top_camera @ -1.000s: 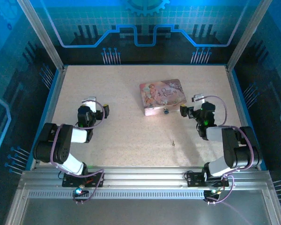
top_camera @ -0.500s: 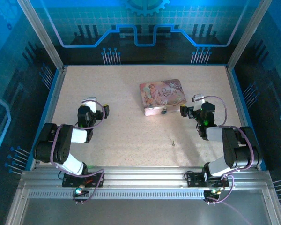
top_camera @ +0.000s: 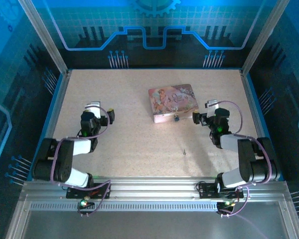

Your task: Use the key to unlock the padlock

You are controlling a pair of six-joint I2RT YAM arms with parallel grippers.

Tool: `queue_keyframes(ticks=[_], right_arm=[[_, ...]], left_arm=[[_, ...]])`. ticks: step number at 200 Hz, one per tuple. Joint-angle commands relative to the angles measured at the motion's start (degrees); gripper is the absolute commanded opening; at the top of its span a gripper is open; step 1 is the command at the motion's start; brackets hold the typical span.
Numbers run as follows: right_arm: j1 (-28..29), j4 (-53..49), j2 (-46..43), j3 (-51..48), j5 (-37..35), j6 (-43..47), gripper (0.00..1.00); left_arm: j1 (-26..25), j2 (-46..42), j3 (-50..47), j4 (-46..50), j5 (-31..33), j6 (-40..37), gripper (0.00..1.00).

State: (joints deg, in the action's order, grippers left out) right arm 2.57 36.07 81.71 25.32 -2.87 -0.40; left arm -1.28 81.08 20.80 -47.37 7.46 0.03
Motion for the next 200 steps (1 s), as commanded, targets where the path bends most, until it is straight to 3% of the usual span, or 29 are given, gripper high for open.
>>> queue_keyframes(ticks=[1, 38, 87, 103, 122, 156, 200], right_arm=[[-0.19, -10.07, -6.15, 3.91, -2.28, -2.71, 1.00], [0.16, -32.69, -13.96, 11.41, 0.77, -11.88, 1.00], [1.52, -58.57, -19.14, 18.70, 9.00, -24.44, 0.99], [3.61, -66.03, -19.57, 20.35, 10.51, -26.31, 0.97], [6.60, -73.64, -18.94, 21.24, 11.26, -28.36, 0.88], [14.14, -78.97, -14.70, 20.22, 13.04, -31.09, 0.72], [21.53, -83.11, -4.64, 21.42, 10.16, -28.71, 0.56]], left_arm=[[0.31, -8.62, 2.29, 9.89, 2.10, 1.79, 0.99], [0.31, -18.22, 12.14, 35.87, 1.29, 15.71, 0.99], [-0.51, -22.83, 15.90, 49.36, -13.31, 30.08, 0.99], [-3.63, -23.25, 15.13, 50.04, -15.85, 33.90, 0.99], [-10.75, -22.23, 14.71, 49.54, -15.95, 36.34, 0.99], [-22.62, -17.83, 13.85, 42.99, -15.10, 40.92, 0.98], [-29.71, -9.25, 14.66, 34.01, -16.55, 44.27, 0.96]])
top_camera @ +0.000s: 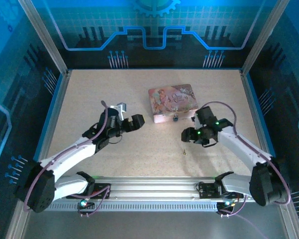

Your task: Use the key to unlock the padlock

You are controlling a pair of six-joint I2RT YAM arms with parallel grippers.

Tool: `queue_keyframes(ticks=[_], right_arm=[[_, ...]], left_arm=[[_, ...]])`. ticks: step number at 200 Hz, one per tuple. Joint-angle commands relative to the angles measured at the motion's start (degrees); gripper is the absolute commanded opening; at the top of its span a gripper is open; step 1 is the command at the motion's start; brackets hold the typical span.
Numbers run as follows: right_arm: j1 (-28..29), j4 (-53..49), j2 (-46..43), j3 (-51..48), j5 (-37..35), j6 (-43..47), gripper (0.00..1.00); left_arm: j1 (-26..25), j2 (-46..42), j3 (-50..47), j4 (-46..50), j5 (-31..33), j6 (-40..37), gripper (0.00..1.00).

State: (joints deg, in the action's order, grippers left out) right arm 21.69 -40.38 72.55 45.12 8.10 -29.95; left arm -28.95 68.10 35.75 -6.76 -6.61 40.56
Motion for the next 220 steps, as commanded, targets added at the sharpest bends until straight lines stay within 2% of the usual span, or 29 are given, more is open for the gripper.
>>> queue_keyframes(ticks=[1, 46, 113, 220], right_arm=[[2.48, -6.78, 4.74, 1.71, -0.90, 0.94, 0.56], [3.88, -7.37, 8.88, 1.76, -1.74, 2.12, 0.47], [6.06, -5.26, 12.37, 2.12, -0.45, 1.39, 0.40], [7.81, -4.62, 16.92, 3.80, -2.99, 1.12, 0.29]], left_arm=[[-2.10, 3.90, -0.26, -6.73, -2.55, 3.83, 0.95], [-3.91, 7.97, 0.00, -11.49, -4.02, 5.41, 0.94], [-3.88, 7.58, 0.01, -10.95, -3.61, 4.31, 0.95], [-3.87, 7.53, 0.29, -10.46, -3.90, 4.18, 0.95]])
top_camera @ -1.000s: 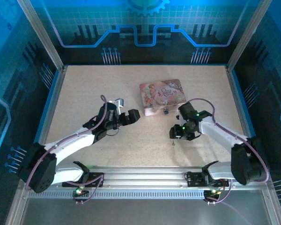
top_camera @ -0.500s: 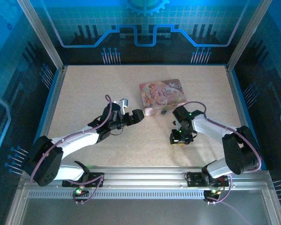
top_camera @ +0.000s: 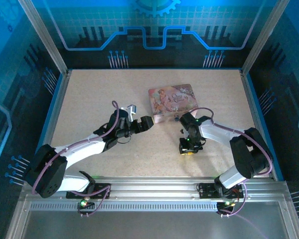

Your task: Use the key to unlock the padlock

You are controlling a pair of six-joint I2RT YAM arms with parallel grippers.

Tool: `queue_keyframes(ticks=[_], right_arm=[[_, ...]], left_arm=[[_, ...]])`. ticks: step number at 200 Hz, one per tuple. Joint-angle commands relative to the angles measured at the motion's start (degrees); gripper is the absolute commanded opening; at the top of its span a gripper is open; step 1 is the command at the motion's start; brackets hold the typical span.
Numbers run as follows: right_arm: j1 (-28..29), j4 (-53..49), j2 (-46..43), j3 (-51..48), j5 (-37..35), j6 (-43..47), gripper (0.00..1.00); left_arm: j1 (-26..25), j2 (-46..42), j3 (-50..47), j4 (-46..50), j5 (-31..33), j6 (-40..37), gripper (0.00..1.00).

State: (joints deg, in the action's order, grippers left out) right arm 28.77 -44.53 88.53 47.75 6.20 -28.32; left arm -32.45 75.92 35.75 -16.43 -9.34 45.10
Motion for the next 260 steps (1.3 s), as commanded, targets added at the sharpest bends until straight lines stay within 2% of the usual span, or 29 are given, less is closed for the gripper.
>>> queue_keyframes(ticks=[1, 67, 101, 138, 178, 209, 230, 260], right_arm=[[0.70, -0.47, 0.94, 1.19, -1.14, -0.56, 0.29], [0.81, -0.04, 2.23, 0.17, -1.80, -0.58, 0.23], [0.84, 1.24, 2.70, -0.63, -1.67, -0.80, 0.15], [0.85, 2.51, 1.54, -1.43, -2.04, -0.68, 0.03], [0.97, 2.98, -4.70, -1.29, -3.78, 1.13, 0.00], [1.27, 5.78, -11.56, -1.04, -2.15, 2.86, 0.00], [2.51, 10.06, -17.23, -0.71, -1.00, 4.79, 0.00], [4.18, 14.63, -23.34, 0.84, -0.97, 8.04, 0.00]], left_arm=[[-0.40, -0.31, 0.29, -0.80, -1.14, -0.37, 0.95], [-0.42, -0.60, 0.63, -0.26, -1.19, -0.36, 0.95], [-0.41, -1.01, 0.58, 0.10, -1.12, -0.37, 0.95], [-0.38, -2.82, 0.07, 0.68, -0.51, -0.37, 0.96], [-0.41, -5.69, -0.06, 2.38, 0.03, 0.70, 0.96], [-0.39, -7.67, 0.02, 2.94, -0.26, 5.81, 0.96], [-0.41, -8.16, 0.19, 0.58, -2.64, 9.84, 0.94], [-0.38, -7.37, 2.08, -2.95, -7.57, 12.41, 0.86]])
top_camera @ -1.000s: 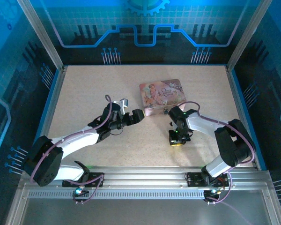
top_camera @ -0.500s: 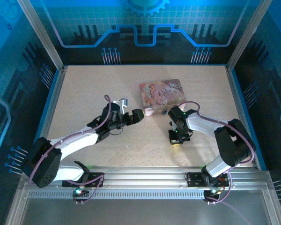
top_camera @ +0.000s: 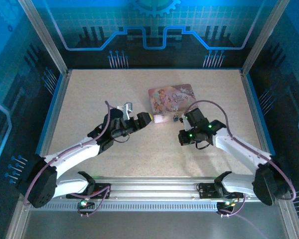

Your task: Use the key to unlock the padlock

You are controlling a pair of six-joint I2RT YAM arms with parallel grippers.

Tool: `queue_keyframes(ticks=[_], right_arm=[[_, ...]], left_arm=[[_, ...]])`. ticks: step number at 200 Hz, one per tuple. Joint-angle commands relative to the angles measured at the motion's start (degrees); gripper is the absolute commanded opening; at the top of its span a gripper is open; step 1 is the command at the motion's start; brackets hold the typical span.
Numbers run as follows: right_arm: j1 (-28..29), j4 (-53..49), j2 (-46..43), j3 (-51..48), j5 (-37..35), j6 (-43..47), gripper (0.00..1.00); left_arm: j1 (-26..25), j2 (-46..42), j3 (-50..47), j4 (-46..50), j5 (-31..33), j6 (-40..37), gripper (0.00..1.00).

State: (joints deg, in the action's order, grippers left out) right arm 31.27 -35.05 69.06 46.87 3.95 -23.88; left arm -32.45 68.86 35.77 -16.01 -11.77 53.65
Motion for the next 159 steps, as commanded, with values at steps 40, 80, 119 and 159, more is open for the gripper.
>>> queue_keyframes(ticks=[40, 80, 119, 159], right_arm=[[2.71, 4.25, -4.42, 8.64, 2.21, 6.55, 0.00], [4.42, 6.30, -2.28, 13.81, 2.56, 7.88, 0.00], [7.63, 9.43, 1.44, 18.14, 1.59, 7.80, 0.00], [10.48, 13.05, 4.93, 20.86, 0.76, 7.63, 0.00]], left_arm=[[-0.57, 1.66, 3.79, -5.05, -7.74, 15.23, 0.85], [-1.39, 1.20, 0.99, -10.82, -3.15, 31.52, 0.84], [-1.96, 0.96, -2.66, -19.60, 1.80, 46.70, 0.83], [-3.46, 1.41, -3.89, -22.41, 4.94, 55.67, 0.82]])
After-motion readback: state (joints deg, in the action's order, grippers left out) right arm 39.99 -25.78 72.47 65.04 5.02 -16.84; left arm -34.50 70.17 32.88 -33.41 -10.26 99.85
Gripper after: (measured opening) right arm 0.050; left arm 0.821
